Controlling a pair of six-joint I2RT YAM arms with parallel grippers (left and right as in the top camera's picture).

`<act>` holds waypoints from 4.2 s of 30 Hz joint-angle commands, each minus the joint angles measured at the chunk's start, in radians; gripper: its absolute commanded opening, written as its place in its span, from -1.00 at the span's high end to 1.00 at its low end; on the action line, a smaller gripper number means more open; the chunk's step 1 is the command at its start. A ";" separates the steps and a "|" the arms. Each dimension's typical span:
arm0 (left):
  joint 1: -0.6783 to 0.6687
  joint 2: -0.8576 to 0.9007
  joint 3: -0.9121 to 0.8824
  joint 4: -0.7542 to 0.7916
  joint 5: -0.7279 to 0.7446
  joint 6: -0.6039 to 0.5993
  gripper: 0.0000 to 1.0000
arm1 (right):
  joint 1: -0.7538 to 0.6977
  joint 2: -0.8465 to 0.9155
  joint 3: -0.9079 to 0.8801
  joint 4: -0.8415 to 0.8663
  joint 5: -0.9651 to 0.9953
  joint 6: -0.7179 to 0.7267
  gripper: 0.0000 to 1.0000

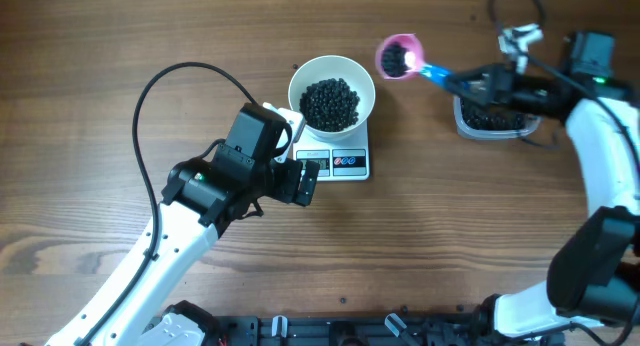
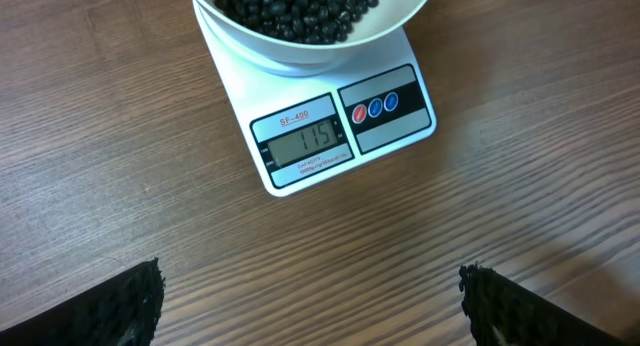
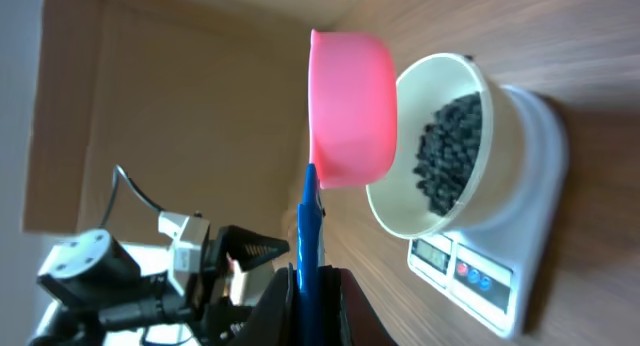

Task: Scoop item into bowl and weigh 150g on scale
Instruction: 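Carry the filled scoop left over the white bowl, right gripper, then tip the scoop to pour beans into the white bowl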

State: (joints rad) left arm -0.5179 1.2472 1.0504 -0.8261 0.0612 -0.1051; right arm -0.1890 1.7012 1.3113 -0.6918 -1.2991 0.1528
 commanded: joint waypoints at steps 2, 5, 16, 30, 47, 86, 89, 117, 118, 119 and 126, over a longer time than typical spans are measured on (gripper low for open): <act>0.003 -0.007 0.019 0.000 0.009 0.023 -1.00 | 0.111 0.012 0.003 0.107 0.082 0.094 0.91; 0.003 -0.007 0.019 0.000 0.009 0.023 -1.00 | 0.169 0.012 0.003 0.139 0.202 0.074 0.91; 0.003 -0.007 0.019 0.000 0.009 0.023 -1.00 | 0.303 0.012 0.003 0.200 0.462 -0.057 0.91; 0.003 -0.007 0.019 0.000 0.009 0.023 -1.00 | 0.315 -0.050 0.003 0.213 0.544 -0.167 0.91; 0.003 -0.007 0.019 0.000 0.009 0.023 -1.00 | 0.427 -0.080 0.003 0.163 0.721 -0.362 0.91; 0.003 -0.007 0.019 0.000 0.009 0.023 -1.00 | 0.427 -0.105 0.003 0.156 0.805 -0.516 0.91; 0.003 -0.007 0.019 0.000 0.009 0.023 -1.00 | 0.427 -0.105 0.003 0.154 0.805 -0.517 0.91; 0.003 -0.007 0.019 0.000 0.009 0.023 -1.00 | 0.496 -0.122 0.003 0.165 0.919 -0.640 0.91; 0.003 -0.007 0.019 0.000 0.009 0.023 -1.00 | 0.499 -0.124 0.003 0.165 0.921 -0.655 0.91; 0.003 -0.007 0.019 0.000 0.009 0.023 -1.00 | 0.502 -0.125 0.003 0.167 0.932 -0.659 0.91; 0.003 -0.007 0.019 0.000 0.009 0.023 -1.00 | 0.517 -0.127 0.003 0.164 0.993 -0.673 0.91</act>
State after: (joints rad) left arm -0.5179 1.2472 1.0504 -0.8261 0.0616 -0.1051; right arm 0.3241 1.6028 1.3113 -0.5320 -0.3370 -0.4969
